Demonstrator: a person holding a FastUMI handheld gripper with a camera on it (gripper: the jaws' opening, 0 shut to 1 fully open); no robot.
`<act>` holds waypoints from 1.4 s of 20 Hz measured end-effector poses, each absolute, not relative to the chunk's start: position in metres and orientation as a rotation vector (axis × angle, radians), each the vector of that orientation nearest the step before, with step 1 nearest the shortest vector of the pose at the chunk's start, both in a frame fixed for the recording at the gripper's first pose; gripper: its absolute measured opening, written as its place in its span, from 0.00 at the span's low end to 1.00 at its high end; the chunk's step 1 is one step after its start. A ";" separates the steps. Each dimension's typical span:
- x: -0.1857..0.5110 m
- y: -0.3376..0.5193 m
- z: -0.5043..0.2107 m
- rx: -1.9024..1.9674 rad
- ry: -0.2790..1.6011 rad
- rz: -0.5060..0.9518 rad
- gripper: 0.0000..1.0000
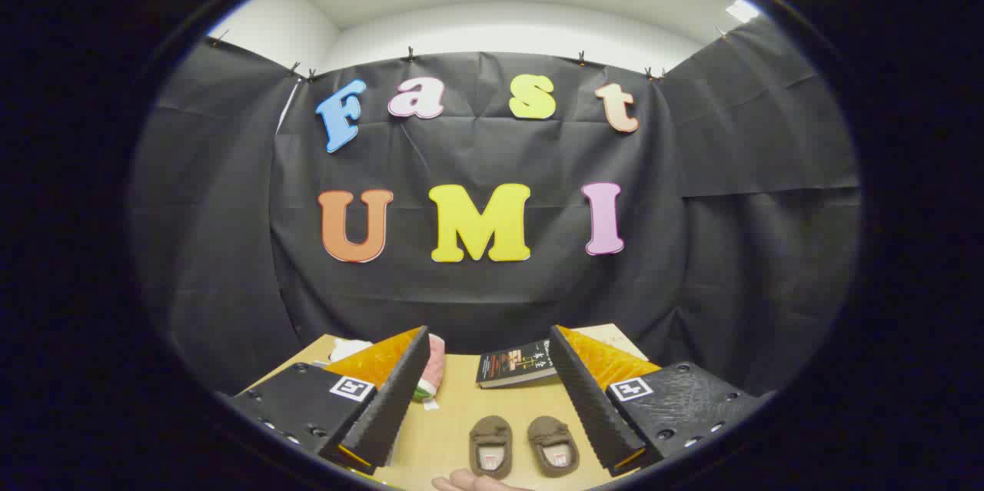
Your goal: Open the storage box then place both shoes into the box .Put the left shoe in first, then the right shoe, with the right side of both shoes facing outward in a uniform manner.
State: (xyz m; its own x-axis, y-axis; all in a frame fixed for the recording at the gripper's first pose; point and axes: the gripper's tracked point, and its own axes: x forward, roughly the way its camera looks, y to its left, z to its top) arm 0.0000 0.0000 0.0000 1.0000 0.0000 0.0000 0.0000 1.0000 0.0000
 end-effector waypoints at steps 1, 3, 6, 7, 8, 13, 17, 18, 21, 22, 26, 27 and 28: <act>0.004 -0.003 -0.002 -0.004 0.008 0.001 0.95; 0.011 -0.008 -0.005 -0.007 0.023 -0.001 0.95; 0.021 -0.015 -0.012 -0.016 0.038 0.003 0.95; 0.025 -0.021 -0.017 -0.020 0.042 0.000 0.95; 0.028 -0.025 -0.021 -0.019 0.049 0.000 0.95; 0.051 -0.038 -0.052 -0.016 0.097 0.006 0.95; 0.075 -0.029 -0.085 0.014 0.170 0.061 0.95; 0.082 -0.023 -0.093 0.013 0.188 0.084 0.95; 0.101 -0.001 -0.124 0.021 0.266 0.154 0.95; 0.107 0.008 -0.134 0.029 0.292 0.179 0.96; 0.117 0.066 -0.180 0.143 0.453 0.373 0.96; 0.117 0.081 -0.195 0.186 0.509 0.420 0.96; 0.118 0.095 -0.206 0.228 0.560 0.463 0.96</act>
State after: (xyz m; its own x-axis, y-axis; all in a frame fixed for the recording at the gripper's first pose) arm 0.1176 0.0948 -0.2059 0.7485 0.4801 -0.4573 -0.3586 0.8733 0.3299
